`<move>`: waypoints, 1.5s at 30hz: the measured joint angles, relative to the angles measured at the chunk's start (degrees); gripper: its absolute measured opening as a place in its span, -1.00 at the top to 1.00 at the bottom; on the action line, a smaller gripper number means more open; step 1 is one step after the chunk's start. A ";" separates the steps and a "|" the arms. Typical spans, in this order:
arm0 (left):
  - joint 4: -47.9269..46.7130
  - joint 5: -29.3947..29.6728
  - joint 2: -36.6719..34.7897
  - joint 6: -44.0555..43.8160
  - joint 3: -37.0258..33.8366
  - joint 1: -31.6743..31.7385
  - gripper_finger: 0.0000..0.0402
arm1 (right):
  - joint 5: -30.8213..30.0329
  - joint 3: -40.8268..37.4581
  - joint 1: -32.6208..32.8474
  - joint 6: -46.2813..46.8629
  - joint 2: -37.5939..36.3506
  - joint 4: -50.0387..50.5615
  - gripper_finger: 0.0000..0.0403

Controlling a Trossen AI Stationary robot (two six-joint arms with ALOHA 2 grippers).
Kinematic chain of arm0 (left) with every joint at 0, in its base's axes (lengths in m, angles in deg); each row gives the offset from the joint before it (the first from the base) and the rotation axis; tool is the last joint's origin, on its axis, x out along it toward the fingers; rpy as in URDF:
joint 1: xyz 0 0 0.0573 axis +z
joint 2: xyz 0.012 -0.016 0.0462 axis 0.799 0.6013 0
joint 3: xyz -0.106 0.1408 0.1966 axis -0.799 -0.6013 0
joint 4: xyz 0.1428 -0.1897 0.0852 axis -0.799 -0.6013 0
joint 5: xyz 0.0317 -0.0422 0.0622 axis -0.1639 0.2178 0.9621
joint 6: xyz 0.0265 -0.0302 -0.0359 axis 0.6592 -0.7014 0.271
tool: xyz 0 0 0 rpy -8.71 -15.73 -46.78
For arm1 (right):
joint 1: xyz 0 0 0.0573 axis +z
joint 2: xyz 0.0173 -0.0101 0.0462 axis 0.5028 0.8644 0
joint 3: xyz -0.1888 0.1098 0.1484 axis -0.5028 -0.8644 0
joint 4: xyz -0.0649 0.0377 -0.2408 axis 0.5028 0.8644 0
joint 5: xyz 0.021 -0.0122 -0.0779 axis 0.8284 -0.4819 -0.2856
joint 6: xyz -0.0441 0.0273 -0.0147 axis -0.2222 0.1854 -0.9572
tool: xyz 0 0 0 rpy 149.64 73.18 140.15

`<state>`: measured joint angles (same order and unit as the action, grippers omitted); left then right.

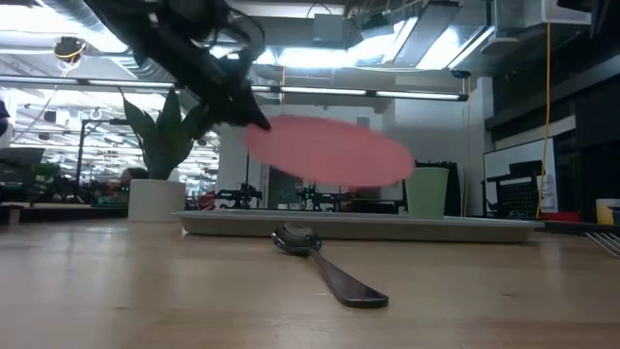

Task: Pick and place plate/cup/fork/spoon on tray
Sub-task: Put the pink plate to the center of the blue tray

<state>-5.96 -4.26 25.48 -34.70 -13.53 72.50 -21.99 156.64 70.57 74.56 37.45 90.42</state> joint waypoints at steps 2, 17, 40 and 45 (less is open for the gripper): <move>1.06 -0.02 3.01 -0.15 -0.02 0.78 1.00 | 0.61 0.00 0.42 -0.04 0.00 0.37 0.79; 7.35 -0.12 10.66 8.25 -0.02 6.20 0.78 | 1.34 0.00 6.03 0.28 0.00 0.55 0.79; 11.29 -26.64 5.34 9.94 -0.02 4.01 0.70 | -0.95 0.00 5.96 4.34 0.00 -3.49 0.79; 11.36 -23.49 5.99 20.36 -0.02 -3.02 0.73 | -0.84 0.00 5.96 7.56 1.08 -3.86 0.79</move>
<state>5.40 -27.75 31.47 -14.34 -13.55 69.48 -22.84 156.64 76.53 82.12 38.52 86.57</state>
